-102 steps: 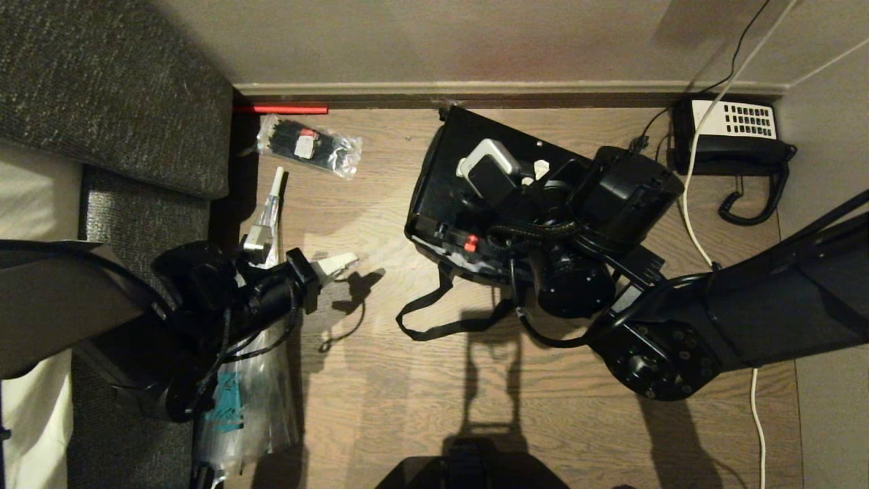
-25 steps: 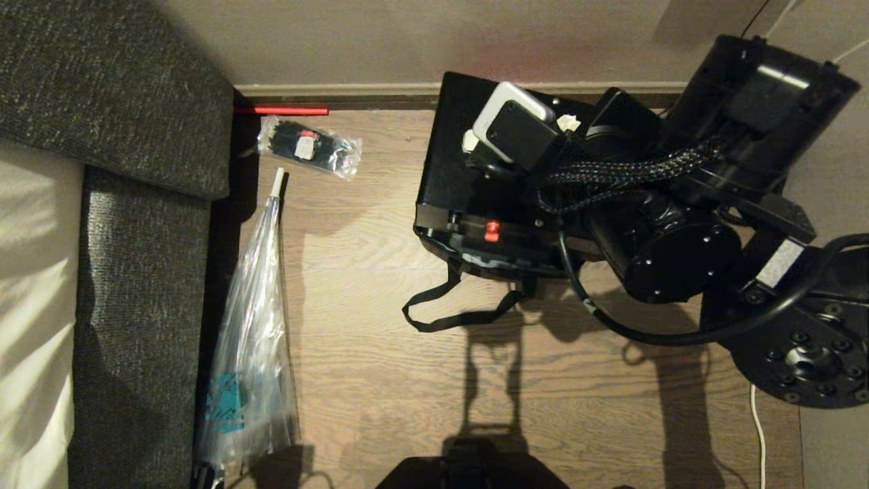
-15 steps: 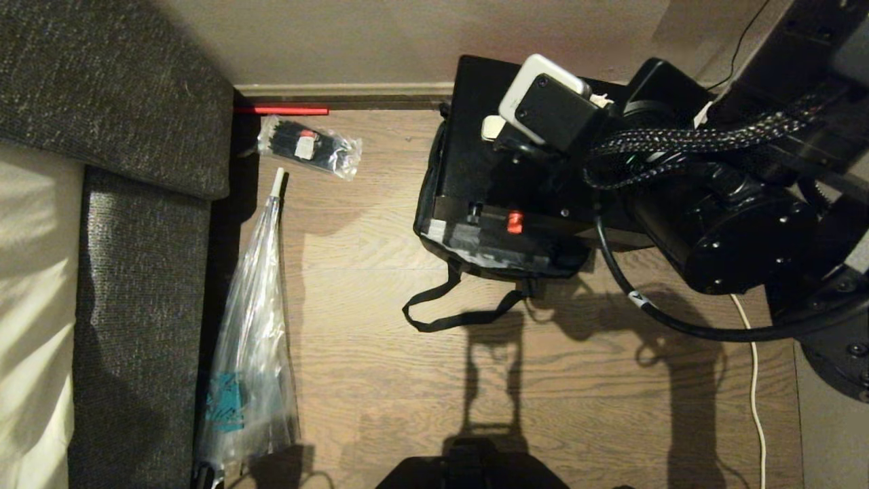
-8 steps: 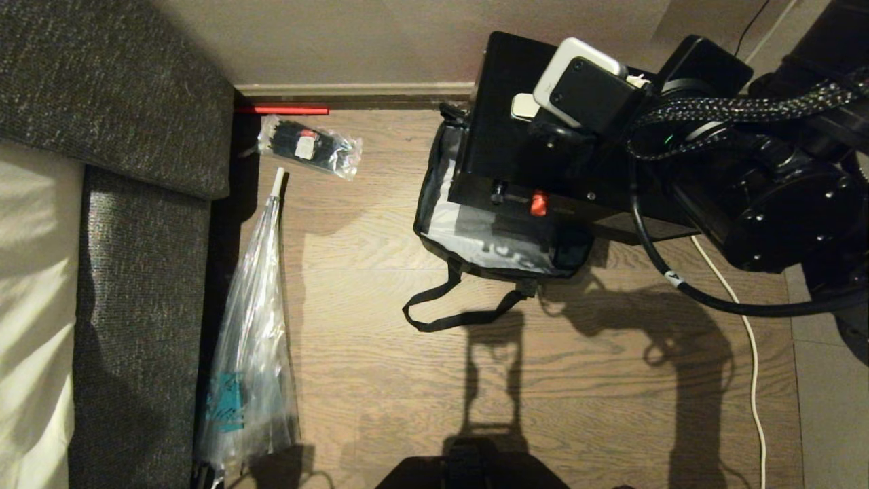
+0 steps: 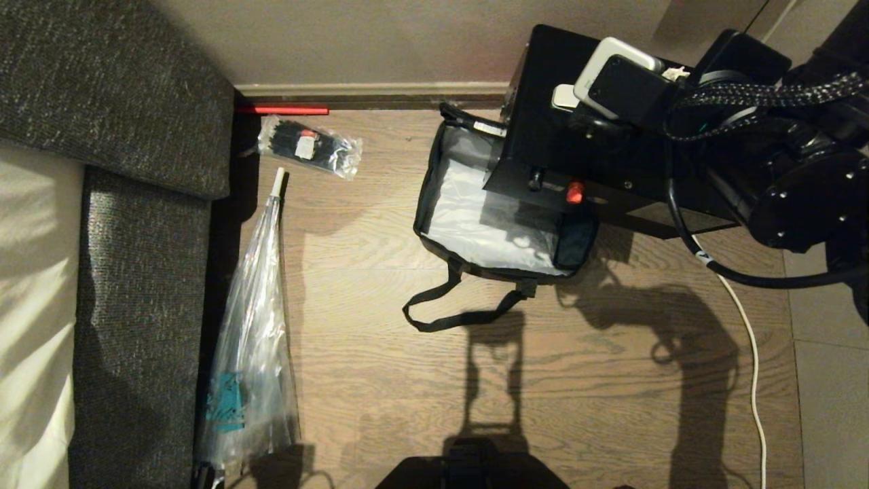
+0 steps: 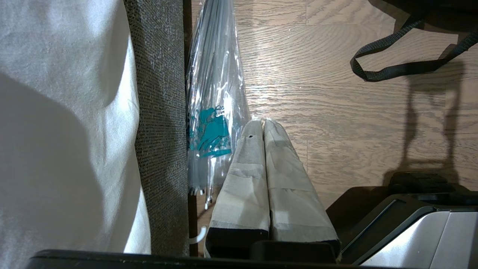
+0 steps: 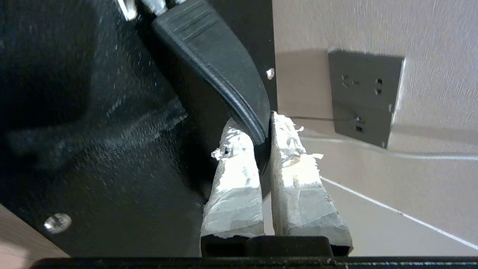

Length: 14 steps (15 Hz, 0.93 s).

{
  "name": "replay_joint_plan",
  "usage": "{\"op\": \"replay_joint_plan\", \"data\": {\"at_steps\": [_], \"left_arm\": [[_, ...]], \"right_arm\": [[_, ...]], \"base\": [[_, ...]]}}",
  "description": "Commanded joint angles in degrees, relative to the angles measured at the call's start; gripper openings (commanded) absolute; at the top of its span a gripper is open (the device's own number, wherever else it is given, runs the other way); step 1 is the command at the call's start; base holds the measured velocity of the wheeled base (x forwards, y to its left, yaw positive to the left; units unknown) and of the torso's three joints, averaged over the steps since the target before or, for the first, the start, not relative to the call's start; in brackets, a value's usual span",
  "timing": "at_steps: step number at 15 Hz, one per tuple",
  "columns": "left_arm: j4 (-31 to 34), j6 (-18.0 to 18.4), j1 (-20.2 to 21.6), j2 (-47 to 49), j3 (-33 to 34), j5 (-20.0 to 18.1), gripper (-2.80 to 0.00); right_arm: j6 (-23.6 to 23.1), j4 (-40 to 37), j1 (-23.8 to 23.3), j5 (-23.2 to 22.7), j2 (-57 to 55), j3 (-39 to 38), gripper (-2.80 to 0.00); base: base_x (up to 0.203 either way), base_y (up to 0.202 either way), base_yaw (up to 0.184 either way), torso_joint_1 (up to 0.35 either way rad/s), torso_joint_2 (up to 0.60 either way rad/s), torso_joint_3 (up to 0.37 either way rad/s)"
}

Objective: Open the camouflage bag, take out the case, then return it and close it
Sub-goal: Release the handle

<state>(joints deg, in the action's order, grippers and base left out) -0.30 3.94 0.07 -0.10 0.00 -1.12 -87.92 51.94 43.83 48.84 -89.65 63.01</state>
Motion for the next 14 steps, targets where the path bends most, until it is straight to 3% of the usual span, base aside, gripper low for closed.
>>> {"op": "replay_joint_plan", "data": {"at_steps": [1,14], "left_arm": [[-0.03,0.04,0.01,0.02,0.09,-0.02,-2.8],[-0.05,0.02,0.01,0.1,0.09,-0.02,-2.8]], "right_arm": [[-0.94,0.35,-1.34,0.47,0.84,0.05,-2.8],[-3.05,0.35,-10.59,0.48,2.25,-0.69,-2.8]], "base": [[0.0,0.0,0.0,0.0,0.0,0.0],[0.0,0.0,0.0,0.0,0.0,0.0]]}}
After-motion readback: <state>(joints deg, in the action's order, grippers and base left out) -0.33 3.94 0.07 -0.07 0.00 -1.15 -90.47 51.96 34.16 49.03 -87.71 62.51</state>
